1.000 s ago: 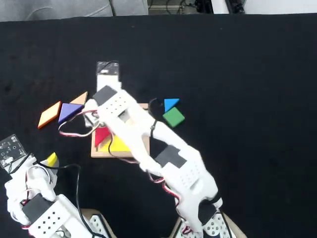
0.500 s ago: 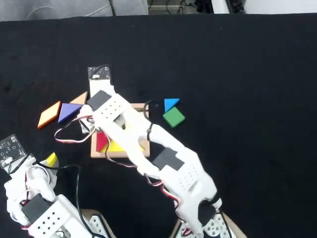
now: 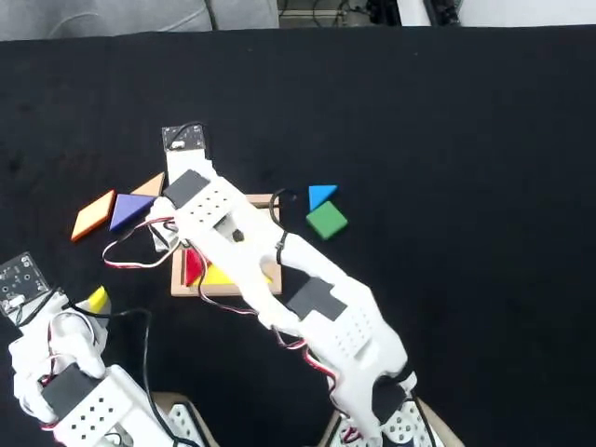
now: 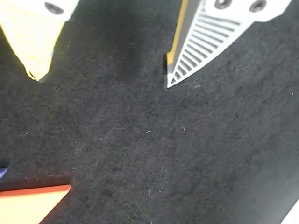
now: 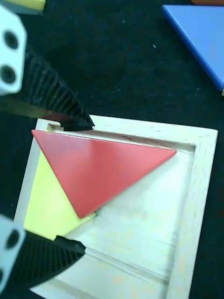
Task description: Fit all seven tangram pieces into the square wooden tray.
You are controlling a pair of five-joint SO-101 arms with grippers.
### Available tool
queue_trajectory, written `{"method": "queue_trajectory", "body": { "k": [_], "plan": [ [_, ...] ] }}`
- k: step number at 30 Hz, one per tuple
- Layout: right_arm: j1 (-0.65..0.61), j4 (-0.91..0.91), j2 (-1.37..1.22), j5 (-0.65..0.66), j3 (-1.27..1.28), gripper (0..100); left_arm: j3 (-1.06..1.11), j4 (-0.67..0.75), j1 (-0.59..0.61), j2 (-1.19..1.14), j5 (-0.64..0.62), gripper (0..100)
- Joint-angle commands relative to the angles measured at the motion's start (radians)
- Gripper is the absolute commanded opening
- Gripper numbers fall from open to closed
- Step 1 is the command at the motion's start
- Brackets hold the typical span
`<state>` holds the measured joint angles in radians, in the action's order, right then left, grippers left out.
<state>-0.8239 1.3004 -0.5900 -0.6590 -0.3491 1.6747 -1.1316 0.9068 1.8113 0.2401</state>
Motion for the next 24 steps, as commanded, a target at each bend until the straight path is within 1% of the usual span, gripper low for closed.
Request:
{"method": "queue_trajectory", "body": {
  "k": [1, 3, 5, 8, 10, 13, 24],
  "plan": [
    [-0.008, -0.005, 0.008, 0.018, -0.012, 34.9, 0.004, -0.003, -0.015, 0.008, 0.005, 37],
    [0.009, -0.003, 0.012, 0.051, -0.012, 32.3, 0.004, -0.003, -0.015, 0.008, 0.005, 37],
    [0.037, -0.002, 0.010, 0.072, -0.012, 24.3, 0.004, -0.003, -0.015, 0.008, 0.005, 37],
    [0.089, -0.002, 0.008, 0.077, -0.001, 9.2, 0.004, -0.003, -0.015, 0.008, 0.005, 37],
    [0.114, -0.002, 0.008, 0.083, -0.001, 2.7, 0.004, -0.003, -0.015, 0.008, 0.005, 37],
    [0.118, 0.015, 0.008, 0.143, -0.008, 3.1, 0.004, -0.003, -0.015, 0.008, 0.005, 37],
    [0.115, -0.074, -0.012, 0.150, -0.010, 3.9, 0.004, -0.003, -0.015, 0.008, 0.005, 37]
  ]
}}
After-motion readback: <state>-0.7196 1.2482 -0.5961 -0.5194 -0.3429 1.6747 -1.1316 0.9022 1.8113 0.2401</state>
